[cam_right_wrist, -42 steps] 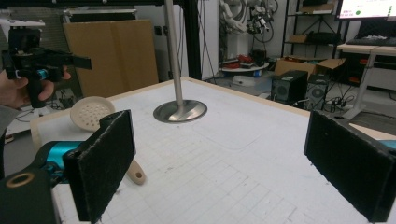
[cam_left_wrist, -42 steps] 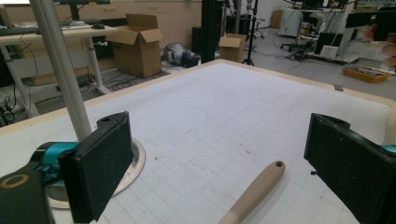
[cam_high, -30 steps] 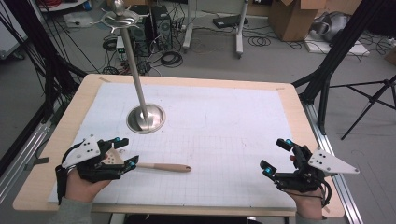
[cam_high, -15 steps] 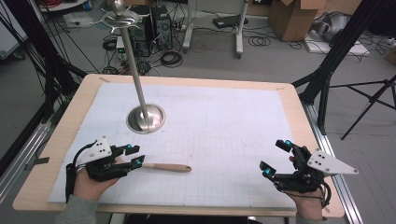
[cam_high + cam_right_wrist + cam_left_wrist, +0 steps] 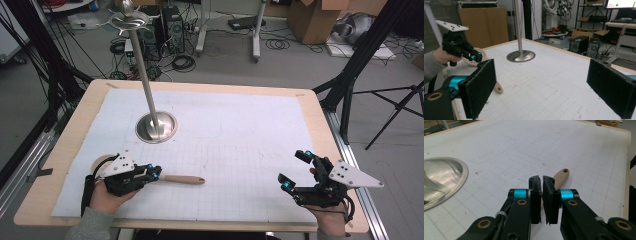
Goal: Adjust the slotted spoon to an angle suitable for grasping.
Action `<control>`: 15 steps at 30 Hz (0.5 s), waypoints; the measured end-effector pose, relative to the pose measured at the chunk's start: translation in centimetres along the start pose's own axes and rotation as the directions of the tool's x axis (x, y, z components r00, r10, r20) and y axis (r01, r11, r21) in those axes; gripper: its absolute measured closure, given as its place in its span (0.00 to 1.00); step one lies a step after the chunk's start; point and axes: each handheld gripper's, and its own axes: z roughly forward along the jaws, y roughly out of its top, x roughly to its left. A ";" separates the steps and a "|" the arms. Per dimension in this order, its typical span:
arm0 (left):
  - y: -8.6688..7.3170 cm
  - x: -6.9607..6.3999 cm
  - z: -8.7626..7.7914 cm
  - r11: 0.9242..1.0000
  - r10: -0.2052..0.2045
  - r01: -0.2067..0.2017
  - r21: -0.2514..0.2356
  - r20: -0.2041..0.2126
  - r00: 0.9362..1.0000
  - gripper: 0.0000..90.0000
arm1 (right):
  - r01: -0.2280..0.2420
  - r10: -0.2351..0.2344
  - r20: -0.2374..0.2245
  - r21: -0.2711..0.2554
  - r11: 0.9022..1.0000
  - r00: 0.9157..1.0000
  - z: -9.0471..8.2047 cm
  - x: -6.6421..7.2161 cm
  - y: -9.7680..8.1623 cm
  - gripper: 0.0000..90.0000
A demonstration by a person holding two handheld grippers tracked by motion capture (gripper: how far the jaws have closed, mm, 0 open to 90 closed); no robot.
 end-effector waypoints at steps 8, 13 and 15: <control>-0.6 -0.4 1.7 1.000 -0.007 0.006 0.029 0.042 0.999 0.96 | 0.027 -0.027 0.018 0.039 0.999 0.999 0.2 0.2 -0.1 0.09; -0.9 -0.5 2.3 0.999 -0.005 0.003 0.040 0.054 0.999 0.96 | 0.027 -0.028 0.014 0.040 0.999 1.000 0.3 0.3 -0.1 0.09; -1.0 -0.5 2.6 0.999 -0.003 0.000 0.048 0.059 0.998 0.97 | 0.029 -0.029 0.012 0.039 0.999 1.000 0.3 0.3 -0.1 0.09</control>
